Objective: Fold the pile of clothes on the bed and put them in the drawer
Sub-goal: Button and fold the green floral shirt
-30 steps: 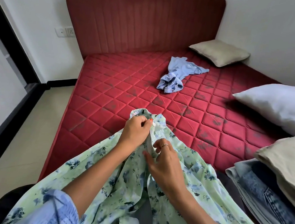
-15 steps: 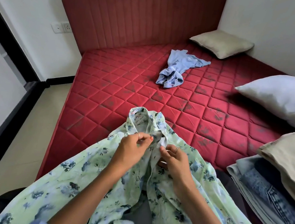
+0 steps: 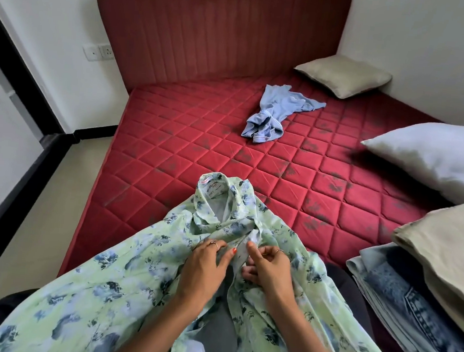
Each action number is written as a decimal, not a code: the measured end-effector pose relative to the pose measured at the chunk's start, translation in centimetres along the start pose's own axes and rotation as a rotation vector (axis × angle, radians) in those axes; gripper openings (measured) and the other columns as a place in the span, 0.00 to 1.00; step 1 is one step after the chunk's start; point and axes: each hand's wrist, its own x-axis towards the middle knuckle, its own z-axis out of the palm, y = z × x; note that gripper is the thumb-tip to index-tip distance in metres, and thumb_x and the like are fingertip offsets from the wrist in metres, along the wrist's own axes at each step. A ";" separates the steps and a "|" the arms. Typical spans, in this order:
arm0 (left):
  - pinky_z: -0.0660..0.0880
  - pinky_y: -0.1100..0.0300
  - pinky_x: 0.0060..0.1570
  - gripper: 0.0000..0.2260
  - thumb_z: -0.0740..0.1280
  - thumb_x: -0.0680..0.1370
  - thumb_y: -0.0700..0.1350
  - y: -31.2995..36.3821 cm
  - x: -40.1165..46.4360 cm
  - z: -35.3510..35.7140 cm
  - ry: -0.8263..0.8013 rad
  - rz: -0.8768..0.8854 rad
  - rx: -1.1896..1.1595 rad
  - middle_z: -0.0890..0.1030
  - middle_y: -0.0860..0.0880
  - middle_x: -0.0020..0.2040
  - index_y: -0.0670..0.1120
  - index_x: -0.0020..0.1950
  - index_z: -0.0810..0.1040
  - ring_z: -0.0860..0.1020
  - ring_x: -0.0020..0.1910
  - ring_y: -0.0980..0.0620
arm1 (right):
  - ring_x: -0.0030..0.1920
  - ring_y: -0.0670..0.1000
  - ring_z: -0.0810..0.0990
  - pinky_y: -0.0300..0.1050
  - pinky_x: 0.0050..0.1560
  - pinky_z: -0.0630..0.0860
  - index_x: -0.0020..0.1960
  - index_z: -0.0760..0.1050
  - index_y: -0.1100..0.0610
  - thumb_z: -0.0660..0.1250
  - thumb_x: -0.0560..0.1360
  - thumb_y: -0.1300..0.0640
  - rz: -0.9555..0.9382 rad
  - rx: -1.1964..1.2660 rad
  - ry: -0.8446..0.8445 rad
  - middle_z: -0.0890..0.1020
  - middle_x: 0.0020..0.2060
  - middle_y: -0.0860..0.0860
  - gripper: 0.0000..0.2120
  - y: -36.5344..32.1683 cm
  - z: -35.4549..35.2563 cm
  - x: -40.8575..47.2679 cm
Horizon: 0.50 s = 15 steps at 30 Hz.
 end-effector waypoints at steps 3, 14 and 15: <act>0.73 0.59 0.61 0.20 0.59 0.81 0.55 0.1 -0.6 0.0 0.038 0.005 -0.023 0.79 0.49 0.63 0.44 0.66 0.76 0.76 0.62 0.51 | 0.28 0.58 0.79 0.56 0.35 0.81 0.40 0.67 0.59 0.72 0.74 0.49 -0.113 -0.230 0.020 0.78 0.27 0.58 0.17 0.6 0.2 -0.5; 0.64 0.70 0.25 0.10 0.63 0.80 0.41 0.7 -0.5 -1.3 0.272 -0.039 -0.261 0.74 0.55 0.26 0.45 0.40 0.78 0.73 0.25 0.59 | 0.33 0.53 0.80 0.47 0.35 0.77 0.38 0.73 0.56 0.72 0.74 0.56 -0.303 -0.506 0.191 0.80 0.31 0.52 0.10 1.4 0.2 -1.9; 0.63 0.69 0.23 0.11 0.63 0.81 0.41 0.9 -0.4 -2.1 0.287 -0.038 -0.285 0.70 0.56 0.24 0.46 0.38 0.76 0.72 0.24 0.59 | 0.33 0.52 0.80 0.44 0.33 0.77 0.38 0.74 0.57 0.72 0.74 0.57 -0.315 -0.485 0.206 0.80 0.31 0.51 0.09 1.1 0.1 -2.2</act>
